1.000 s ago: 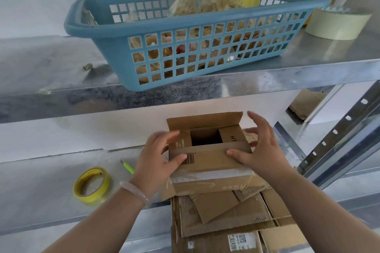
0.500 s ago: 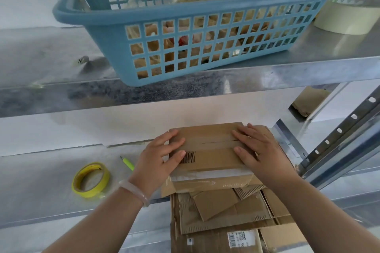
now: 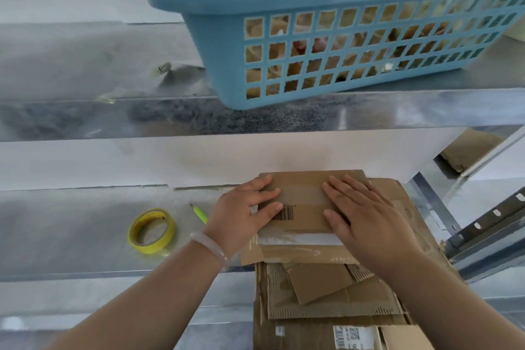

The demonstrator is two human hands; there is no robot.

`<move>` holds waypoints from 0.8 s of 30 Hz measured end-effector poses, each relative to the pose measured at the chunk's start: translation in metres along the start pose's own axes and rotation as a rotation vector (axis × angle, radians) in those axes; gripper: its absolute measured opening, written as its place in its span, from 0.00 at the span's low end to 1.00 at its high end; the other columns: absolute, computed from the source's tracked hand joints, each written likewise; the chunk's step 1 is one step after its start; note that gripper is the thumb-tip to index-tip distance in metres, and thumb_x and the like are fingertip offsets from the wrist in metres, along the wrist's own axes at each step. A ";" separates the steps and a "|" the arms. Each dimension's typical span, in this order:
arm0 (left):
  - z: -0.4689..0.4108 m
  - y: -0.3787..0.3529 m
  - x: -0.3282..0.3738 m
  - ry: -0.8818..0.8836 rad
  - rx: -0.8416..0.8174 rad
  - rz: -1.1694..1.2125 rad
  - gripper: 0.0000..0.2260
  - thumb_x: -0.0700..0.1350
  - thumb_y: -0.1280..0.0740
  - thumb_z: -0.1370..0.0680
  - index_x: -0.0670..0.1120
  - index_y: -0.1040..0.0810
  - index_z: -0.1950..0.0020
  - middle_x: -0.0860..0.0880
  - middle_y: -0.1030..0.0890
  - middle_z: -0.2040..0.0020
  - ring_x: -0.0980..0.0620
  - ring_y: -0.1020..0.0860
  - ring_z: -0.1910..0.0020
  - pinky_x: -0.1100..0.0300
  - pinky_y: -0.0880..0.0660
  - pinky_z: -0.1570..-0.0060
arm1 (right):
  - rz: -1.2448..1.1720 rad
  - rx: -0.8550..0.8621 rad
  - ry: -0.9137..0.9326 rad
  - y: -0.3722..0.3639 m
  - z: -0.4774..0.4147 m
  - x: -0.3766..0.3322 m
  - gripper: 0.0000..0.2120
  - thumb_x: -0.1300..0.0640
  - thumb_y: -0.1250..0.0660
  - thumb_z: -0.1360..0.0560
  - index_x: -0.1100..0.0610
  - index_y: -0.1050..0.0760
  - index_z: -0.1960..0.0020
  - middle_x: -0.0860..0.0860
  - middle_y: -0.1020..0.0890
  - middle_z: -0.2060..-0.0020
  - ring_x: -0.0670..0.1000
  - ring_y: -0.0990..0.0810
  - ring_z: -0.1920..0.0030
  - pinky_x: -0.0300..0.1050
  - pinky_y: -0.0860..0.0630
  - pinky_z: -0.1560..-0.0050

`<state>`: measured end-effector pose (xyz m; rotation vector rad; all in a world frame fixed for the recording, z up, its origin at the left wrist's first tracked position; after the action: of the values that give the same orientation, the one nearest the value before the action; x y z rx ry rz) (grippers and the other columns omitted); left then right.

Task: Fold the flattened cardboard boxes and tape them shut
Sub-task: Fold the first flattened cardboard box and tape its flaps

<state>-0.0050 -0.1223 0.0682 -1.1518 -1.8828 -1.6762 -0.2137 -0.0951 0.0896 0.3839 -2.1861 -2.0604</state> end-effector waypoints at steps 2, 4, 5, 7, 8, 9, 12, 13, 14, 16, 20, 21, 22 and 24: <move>0.003 0.003 -0.003 -0.009 -0.087 0.051 0.15 0.54 0.33 0.23 0.57 0.22 0.36 0.66 0.31 0.32 0.70 0.34 0.32 0.73 0.40 0.32 | -0.032 -0.003 -0.005 0.002 0.001 0.005 0.34 0.34 0.65 0.24 0.43 0.47 0.22 0.38 0.48 0.24 0.37 0.54 0.25 0.41 0.61 0.24; 0.012 0.016 -0.023 0.033 -0.133 0.047 0.13 0.54 0.35 0.22 0.59 0.22 0.37 0.62 0.26 0.34 0.68 0.31 0.35 0.70 0.35 0.34 | -0.031 -0.019 -0.009 0.002 0.002 0.008 0.34 0.33 0.64 0.25 0.42 0.47 0.22 0.35 0.49 0.27 0.36 0.55 0.27 0.39 0.62 0.25; 0.020 0.027 -0.041 0.090 -0.124 0.006 0.13 0.53 0.35 0.21 0.59 0.22 0.37 0.60 0.23 0.36 0.67 0.28 0.37 0.68 0.32 0.35 | -0.028 -0.023 -0.012 0.002 0.002 0.008 0.33 0.33 0.63 0.24 0.42 0.47 0.22 0.35 0.50 0.27 0.35 0.55 0.27 0.38 0.63 0.26; 0.041 0.057 -0.090 0.263 -0.028 -0.138 0.14 0.46 0.34 0.21 0.55 0.22 0.36 0.55 0.21 0.38 0.60 0.25 0.39 0.67 0.32 0.39 | -0.038 -0.023 -0.022 0.002 0.000 0.007 0.32 0.34 0.60 0.24 0.42 0.45 0.23 0.35 0.48 0.28 0.35 0.53 0.27 0.38 0.62 0.26; 0.055 0.074 -0.116 0.361 0.029 -0.228 0.16 0.41 0.34 0.23 0.52 0.21 0.36 0.51 0.20 0.38 0.54 0.24 0.39 0.66 0.32 0.40 | -0.047 -0.019 -0.028 0.002 -0.001 0.006 0.31 0.35 0.59 0.24 0.43 0.43 0.23 0.35 0.46 0.28 0.36 0.51 0.27 0.38 0.60 0.25; 0.070 0.088 -0.141 0.452 0.062 -0.307 0.19 0.37 0.34 0.26 0.50 0.21 0.36 0.48 0.21 0.38 0.49 0.24 0.38 0.64 0.33 0.39 | -0.056 -0.010 -0.033 0.002 -0.001 0.005 0.31 0.36 0.58 0.24 0.44 0.41 0.24 0.36 0.44 0.28 0.37 0.49 0.27 0.40 0.58 0.24; 0.109 0.105 -0.196 0.592 -0.082 -0.588 0.23 0.39 0.33 0.29 0.53 0.23 0.35 0.51 0.23 0.35 0.47 0.29 0.33 0.57 0.33 0.34 | -0.086 0.041 -0.033 0.002 0.000 0.004 0.29 0.39 0.53 0.21 0.50 0.33 0.26 0.41 0.35 0.28 0.40 0.42 0.27 0.44 0.52 0.24; 0.117 0.105 -0.205 0.580 -0.143 -0.701 0.22 0.41 0.31 0.29 0.56 0.23 0.36 0.54 0.23 0.36 0.50 0.31 0.31 0.56 0.33 0.34 | -0.095 0.056 -0.029 0.002 0.001 0.005 0.27 0.40 0.52 0.19 0.51 0.31 0.27 0.42 0.34 0.29 0.41 0.41 0.27 0.44 0.51 0.24; 0.120 0.105 -0.208 0.540 -0.154 -0.768 0.20 0.42 0.28 0.31 0.57 0.20 0.41 0.56 0.21 0.39 0.50 0.29 0.33 0.54 0.32 0.36 | -0.102 0.062 -0.027 0.002 0.001 0.006 0.26 0.40 0.51 0.19 0.51 0.30 0.27 0.42 0.34 0.29 0.42 0.40 0.28 0.45 0.50 0.24; 0.119 0.105 -0.203 0.456 -0.110 -0.766 0.15 0.40 0.21 0.39 0.54 0.15 0.55 0.53 0.16 0.53 0.45 0.20 0.44 0.45 0.26 0.46 | -0.103 0.043 -0.034 0.001 0.001 0.007 0.28 0.40 0.51 0.21 0.51 0.31 0.27 0.41 0.36 0.29 0.42 0.40 0.27 0.45 0.49 0.24; 0.090 0.108 -0.149 0.277 0.023 -0.572 0.07 0.50 0.31 0.28 0.52 0.16 0.53 0.53 0.18 0.61 0.46 0.19 0.55 0.50 0.26 0.51 | -0.085 0.011 -0.055 0.001 0.001 0.006 0.31 0.38 0.54 0.23 0.49 0.34 0.25 0.40 0.38 0.28 0.40 0.44 0.26 0.43 0.53 0.24; 0.079 0.107 -0.129 0.263 0.028 -0.409 0.06 0.52 0.35 0.24 0.55 0.19 0.54 0.57 0.21 0.63 0.52 0.21 0.58 0.55 0.29 0.55 | -0.078 0.006 -0.060 0.002 0.000 0.005 0.32 0.37 0.56 0.24 0.48 0.36 0.25 0.40 0.38 0.27 0.39 0.46 0.27 0.41 0.55 0.24; 0.068 0.104 -0.108 0.250 0.014 -0.233 0.06 0.55 0.37 0.23 0.58 0.22 0.57 0.57 0.23 0.65 0.57 0.24 0.61 0.58 0.31 0.59 | -0.067 -0.001 -0.063 0.003 0.000 0.005 0.33 0.37 0.58 0.24 0.47 0.38 0.24 0.39 0.40 0.27 0.38 0.48 0.27 0.40 0.58 0.24; 0.041 0.102 -0.053 0.160 0.037 -0.003 0.07 0.59 0.38 0.26 0.58 0.24 0.57 0.56 0.22 0.64 0.59 0.25 0.64 0.65 0.31 0.63 | -0.043 -0.016 -0.067 0.005 0.001 0.004 0.33 0.36 0.61 0.24 0.45 0.42 0.23 0.37 0.43 0.26 0.36 0.51 0.27 0.37 0.62 0.26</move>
<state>0.1150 -0.1048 0.0857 -0.9712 -1.8097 -1.6746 -0.2186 -0.0954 0.0940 0.3691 -2.2164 -2.1415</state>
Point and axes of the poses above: each hand's wrist, its own z-axis away from the middle knuckle, its own y-axis out of the back of the hand, x = y × z, the point moved 8 cm from there along -z, towards the middle knuckle
